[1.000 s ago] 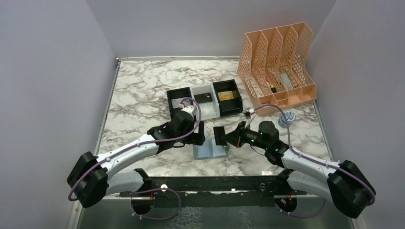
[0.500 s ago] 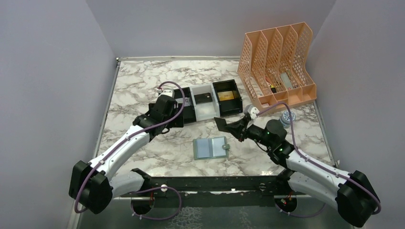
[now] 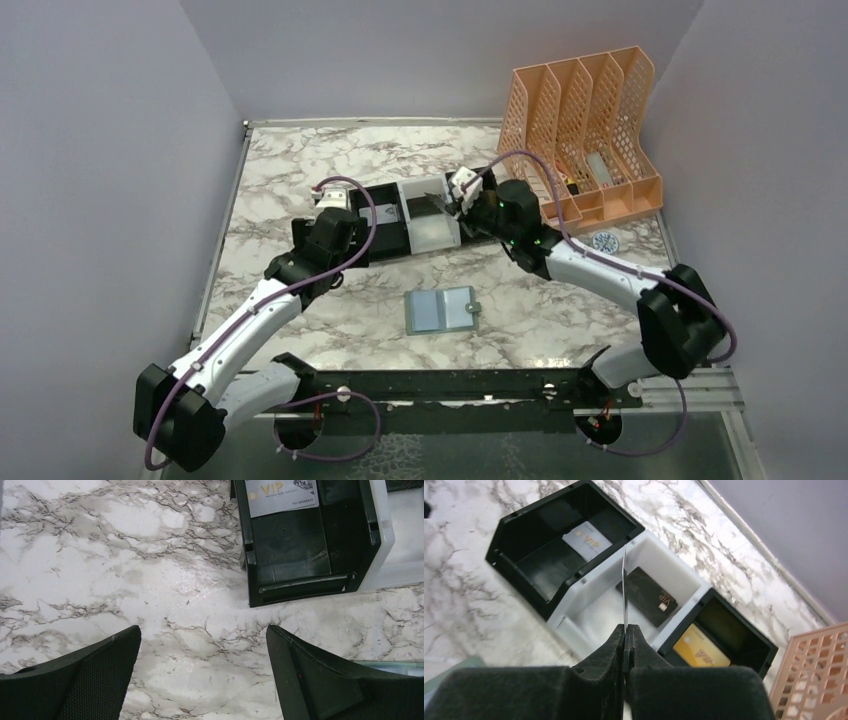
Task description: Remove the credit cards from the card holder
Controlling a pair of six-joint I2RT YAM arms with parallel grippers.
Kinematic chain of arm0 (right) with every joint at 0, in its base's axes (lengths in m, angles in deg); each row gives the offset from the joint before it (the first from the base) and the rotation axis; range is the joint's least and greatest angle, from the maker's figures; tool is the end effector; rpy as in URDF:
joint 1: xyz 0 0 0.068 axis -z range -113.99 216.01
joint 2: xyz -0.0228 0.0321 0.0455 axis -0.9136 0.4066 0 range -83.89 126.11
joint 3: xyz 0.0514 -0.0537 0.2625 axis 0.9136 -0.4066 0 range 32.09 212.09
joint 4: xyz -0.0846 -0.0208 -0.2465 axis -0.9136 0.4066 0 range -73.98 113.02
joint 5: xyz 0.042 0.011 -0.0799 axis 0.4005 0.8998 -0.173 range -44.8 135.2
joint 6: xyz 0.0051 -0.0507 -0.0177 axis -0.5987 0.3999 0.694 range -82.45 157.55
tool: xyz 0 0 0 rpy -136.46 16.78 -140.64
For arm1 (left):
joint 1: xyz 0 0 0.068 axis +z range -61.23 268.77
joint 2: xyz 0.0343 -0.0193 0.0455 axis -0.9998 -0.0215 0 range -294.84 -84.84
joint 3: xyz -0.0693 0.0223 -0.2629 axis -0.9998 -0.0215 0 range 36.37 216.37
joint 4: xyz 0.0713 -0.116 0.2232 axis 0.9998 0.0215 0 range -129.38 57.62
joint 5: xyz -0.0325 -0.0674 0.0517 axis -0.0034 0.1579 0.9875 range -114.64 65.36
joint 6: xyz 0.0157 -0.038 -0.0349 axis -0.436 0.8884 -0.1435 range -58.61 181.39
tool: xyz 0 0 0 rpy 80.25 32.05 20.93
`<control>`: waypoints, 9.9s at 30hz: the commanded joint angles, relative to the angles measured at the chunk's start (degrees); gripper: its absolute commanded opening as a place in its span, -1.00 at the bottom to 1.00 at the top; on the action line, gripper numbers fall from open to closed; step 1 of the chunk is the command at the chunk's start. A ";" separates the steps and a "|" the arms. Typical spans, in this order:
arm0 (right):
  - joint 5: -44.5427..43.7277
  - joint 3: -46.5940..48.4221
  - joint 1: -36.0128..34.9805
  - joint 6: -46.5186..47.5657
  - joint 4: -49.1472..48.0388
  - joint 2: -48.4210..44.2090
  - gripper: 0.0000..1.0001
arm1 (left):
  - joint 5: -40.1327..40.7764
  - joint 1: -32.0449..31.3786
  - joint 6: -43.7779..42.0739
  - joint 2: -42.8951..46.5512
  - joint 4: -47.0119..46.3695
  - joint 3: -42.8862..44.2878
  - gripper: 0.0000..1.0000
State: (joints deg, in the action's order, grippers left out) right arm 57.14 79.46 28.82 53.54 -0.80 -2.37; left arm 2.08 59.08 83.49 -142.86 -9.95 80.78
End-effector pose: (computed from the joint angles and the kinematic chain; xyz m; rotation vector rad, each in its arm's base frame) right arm 0.2516 0.2001 0.2543 -0.9737 1.6211 0.4489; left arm 0.1902 -0.0901 0.2659 -0.0815 2.2255 0.0530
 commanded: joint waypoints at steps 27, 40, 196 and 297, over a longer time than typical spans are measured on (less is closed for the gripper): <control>-6.68 27.86 -1.04 26.24 10.30 31.02 -0.98 | 2.13 0.43 -1.54 1.48 0.41 0.16 0.98; -8.92 29.73 -1.04 38.16 4.19 36.49 -0.98 | 1.07 0.43 -1.85 4.69 -1.57 -1.16 0.98; -8.41 -2.17 -19.85 -59.80 15.47 13.30 -0.69 | -40.50 2.02 15.53 4.39 -16.16 -12.73 0.91; -28.53 11.07 -28.55 -53.99 33.98 16.12 0.15 | 4.56 -15.13 39.14 21.92 2.98 -17.49 0.98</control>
State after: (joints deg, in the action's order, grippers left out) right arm 31.26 88.29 0.93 -1.09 30.89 11.40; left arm 3.96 43.71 122.42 -121.42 -8.44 62.72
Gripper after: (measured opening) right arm 0.563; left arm 0.990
